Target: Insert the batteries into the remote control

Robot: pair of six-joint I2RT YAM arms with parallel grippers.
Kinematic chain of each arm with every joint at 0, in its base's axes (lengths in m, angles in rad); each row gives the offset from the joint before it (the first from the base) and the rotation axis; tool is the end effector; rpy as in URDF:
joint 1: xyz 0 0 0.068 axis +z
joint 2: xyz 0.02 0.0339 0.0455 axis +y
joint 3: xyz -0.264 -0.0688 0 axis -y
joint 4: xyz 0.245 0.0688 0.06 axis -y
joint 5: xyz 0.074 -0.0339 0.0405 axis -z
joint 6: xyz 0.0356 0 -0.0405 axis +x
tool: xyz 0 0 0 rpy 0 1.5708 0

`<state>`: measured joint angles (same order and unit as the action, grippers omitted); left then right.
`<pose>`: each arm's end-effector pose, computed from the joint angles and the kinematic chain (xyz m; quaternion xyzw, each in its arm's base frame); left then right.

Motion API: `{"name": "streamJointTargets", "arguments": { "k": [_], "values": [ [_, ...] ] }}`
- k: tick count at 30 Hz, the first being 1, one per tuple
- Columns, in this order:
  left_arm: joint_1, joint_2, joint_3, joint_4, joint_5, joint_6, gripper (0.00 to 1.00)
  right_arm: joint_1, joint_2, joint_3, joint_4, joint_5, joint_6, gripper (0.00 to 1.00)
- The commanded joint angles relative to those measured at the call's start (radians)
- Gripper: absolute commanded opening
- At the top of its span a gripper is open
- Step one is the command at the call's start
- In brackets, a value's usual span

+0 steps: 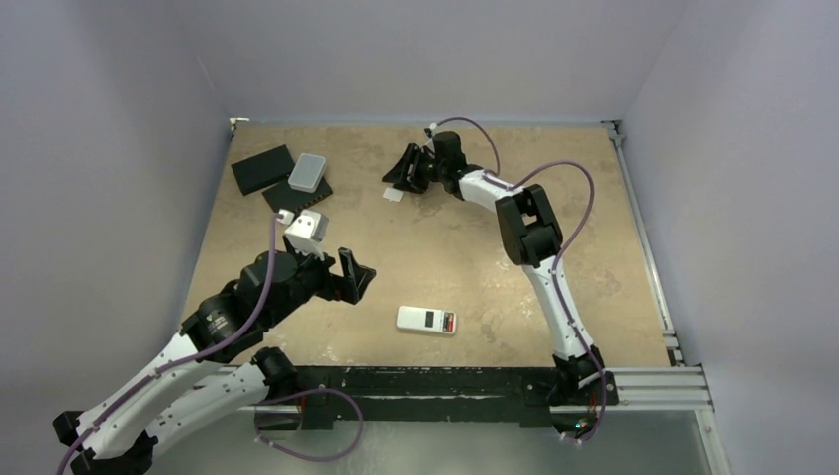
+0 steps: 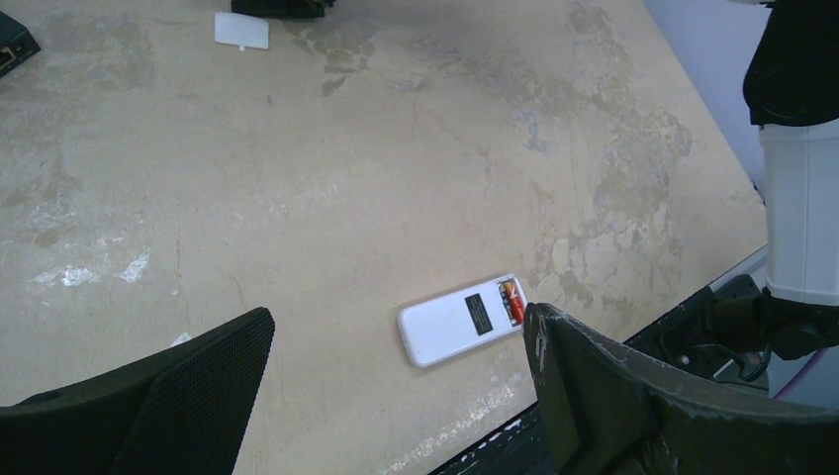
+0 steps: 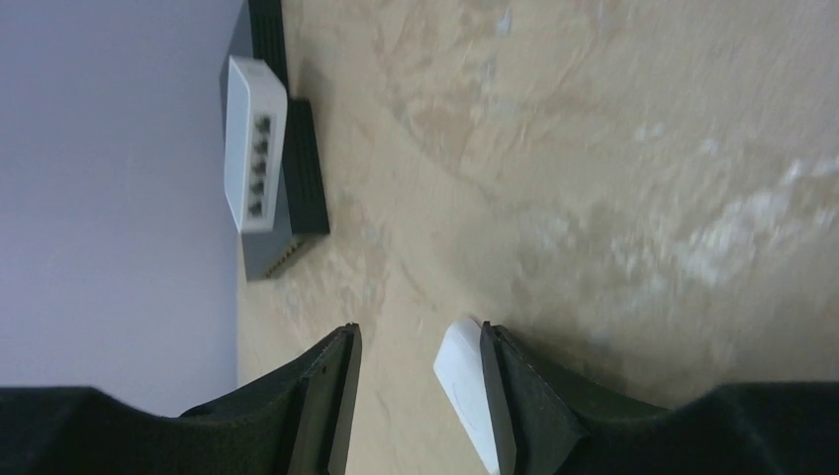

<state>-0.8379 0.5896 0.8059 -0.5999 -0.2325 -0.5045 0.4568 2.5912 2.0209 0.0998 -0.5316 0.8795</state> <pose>0.0916 -0.0894 0.3308 0.0726 0.8227 -0.2702 0.4948 0.5098 0.2707 0.1224 0.0383 0.8330 0.4883 0.2573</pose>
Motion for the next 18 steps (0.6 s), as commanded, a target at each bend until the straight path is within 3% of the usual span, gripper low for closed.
{"name": "streamJointTargets", "arguments": {
  "k": [1, 13, 18],
  "values": [
    [0.005, -0.011, -0.002, 0.031, 0.012, 0.009, 0.98, 0.016, -0.093, -0.172, 0.007, -0.049, -0.097, 0.56],
    [0.004, -0.010, -0.004, 0.027, 0.000, 0.001, 0.99, 0.074, -0.293, -0.507, 0.041, -0.109, -0.256, 0.55],
    [0.004, -0.006, -0.003, 0.027, -0.003, -0.001, 0.99, 0.098, -0.388, -0.666, 0.128, -0.094, -0.244, 0.54]
  ]
}}
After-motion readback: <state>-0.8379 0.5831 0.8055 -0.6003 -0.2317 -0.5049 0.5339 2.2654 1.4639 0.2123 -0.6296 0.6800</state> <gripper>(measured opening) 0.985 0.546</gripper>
